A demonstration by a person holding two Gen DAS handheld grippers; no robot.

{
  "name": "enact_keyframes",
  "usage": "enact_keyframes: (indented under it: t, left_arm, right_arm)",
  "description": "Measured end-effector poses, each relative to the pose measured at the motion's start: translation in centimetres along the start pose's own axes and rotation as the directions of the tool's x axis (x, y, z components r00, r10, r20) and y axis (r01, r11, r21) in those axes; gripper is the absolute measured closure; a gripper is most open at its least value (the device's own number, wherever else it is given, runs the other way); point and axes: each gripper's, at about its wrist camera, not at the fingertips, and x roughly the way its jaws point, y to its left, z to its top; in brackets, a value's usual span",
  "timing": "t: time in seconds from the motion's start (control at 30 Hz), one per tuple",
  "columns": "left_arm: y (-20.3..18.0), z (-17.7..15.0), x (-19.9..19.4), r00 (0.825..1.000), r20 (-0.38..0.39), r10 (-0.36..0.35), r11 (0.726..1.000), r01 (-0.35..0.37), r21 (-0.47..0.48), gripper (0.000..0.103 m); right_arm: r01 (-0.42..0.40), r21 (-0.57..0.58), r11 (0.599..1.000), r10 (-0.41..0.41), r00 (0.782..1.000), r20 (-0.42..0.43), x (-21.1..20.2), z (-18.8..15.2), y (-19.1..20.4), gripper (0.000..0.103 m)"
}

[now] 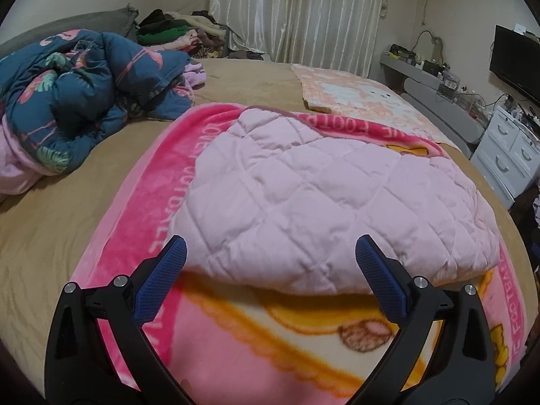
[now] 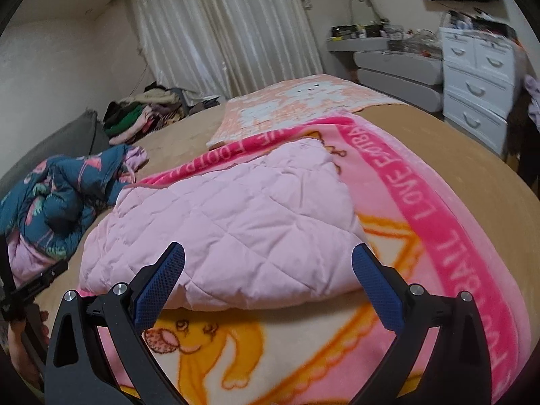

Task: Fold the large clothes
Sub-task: 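Move both open tools to the folded edge of the pink jacket, then close both tools on the folded edge of the jacket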

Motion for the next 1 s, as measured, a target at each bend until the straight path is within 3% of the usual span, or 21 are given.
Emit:
enact_keyframes:
  t: [0.3,0.6,0.77,1.0]
  left_arm:
    - [1.5,-2.1,0.0,0.999,-0.029,0.023,0.999,-0.024,-0.040,0.009]
    - [2.6,-3.9,2.1,0.996,-0.091,0.025,0.996,-0.032,-0.084,0.009]
    - [4.2,-4.8,4.7,0.984,-0.167,-0.063,0.978,0.028,-0.209,0.009]
    - [6.1,-4.3,7.8,0.965,-0.179,-0.193,0.910,0.108,-0.399,0.009]
  right_arm:
    - [0.017,0.068,0.998,-0.016,1.000,-0.014,-1.0,-2.5,-1.6,0.004]
    - [0.038,0.116,0.992,-0.032,0.998,-0.056,0.5,-4.6,-2.5,0.004]
    - [0.054,0.158,0.986,-0.040,0.995,-0.087,2.3,-5.3,-2.9,0.004]
    - [0.068,0.233,0.970,-0.038,0.991,-0.128,5.3,-5.1,-3.7,0.004]
